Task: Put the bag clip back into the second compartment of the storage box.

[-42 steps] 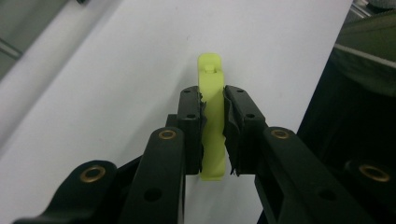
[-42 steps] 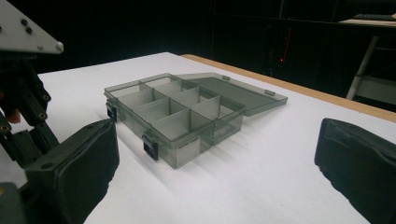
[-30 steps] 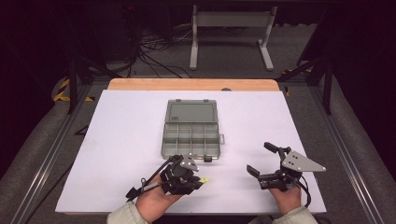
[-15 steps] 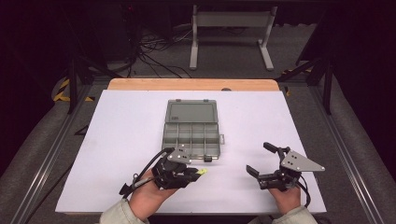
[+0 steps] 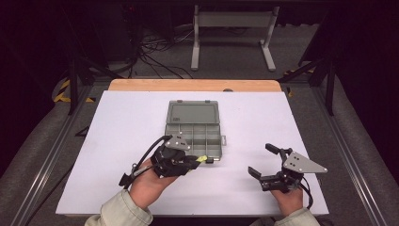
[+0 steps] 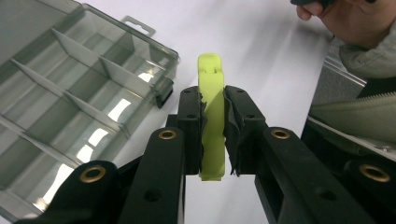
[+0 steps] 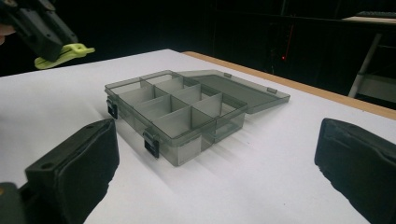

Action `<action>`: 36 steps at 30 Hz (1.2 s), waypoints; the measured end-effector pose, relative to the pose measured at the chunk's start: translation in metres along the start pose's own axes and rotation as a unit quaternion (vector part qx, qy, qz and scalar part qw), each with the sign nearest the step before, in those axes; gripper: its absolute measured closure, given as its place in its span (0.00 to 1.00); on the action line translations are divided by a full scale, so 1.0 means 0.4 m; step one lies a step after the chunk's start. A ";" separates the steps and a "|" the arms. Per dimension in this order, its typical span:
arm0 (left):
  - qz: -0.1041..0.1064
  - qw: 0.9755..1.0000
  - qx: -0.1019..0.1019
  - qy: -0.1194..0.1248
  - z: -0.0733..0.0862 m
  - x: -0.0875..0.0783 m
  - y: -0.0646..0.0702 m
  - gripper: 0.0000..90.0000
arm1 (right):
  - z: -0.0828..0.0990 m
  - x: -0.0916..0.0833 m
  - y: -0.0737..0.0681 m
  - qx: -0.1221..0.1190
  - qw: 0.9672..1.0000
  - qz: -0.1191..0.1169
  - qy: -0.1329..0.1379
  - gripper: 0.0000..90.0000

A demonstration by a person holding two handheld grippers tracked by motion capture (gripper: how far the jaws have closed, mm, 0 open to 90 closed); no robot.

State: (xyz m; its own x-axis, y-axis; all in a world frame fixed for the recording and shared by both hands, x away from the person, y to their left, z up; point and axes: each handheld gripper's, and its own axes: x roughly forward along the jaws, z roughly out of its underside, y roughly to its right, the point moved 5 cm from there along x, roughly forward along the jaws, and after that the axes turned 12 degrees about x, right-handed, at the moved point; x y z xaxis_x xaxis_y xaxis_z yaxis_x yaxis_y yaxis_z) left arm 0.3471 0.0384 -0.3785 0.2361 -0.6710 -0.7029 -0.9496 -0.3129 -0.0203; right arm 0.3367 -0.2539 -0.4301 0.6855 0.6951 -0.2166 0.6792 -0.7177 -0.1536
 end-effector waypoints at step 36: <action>-0.054 0.996 -0.071 0.012 -0.050 0.046 -0.221 0.86 | -0.001 -0.001 0.002 0.002 1.000 -0.004 0.001 0.01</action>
State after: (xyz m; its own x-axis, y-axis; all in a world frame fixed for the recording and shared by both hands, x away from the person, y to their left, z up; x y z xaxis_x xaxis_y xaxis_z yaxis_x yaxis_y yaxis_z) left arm 0.4396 0.0404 -0.3757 0.3412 -0.6437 -0.6850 -0.8804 -0.4742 0.0071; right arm 0.3371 -0.2545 -0.4298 0.6803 0.7013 -0.2132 0.6838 -0.7119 -0.1600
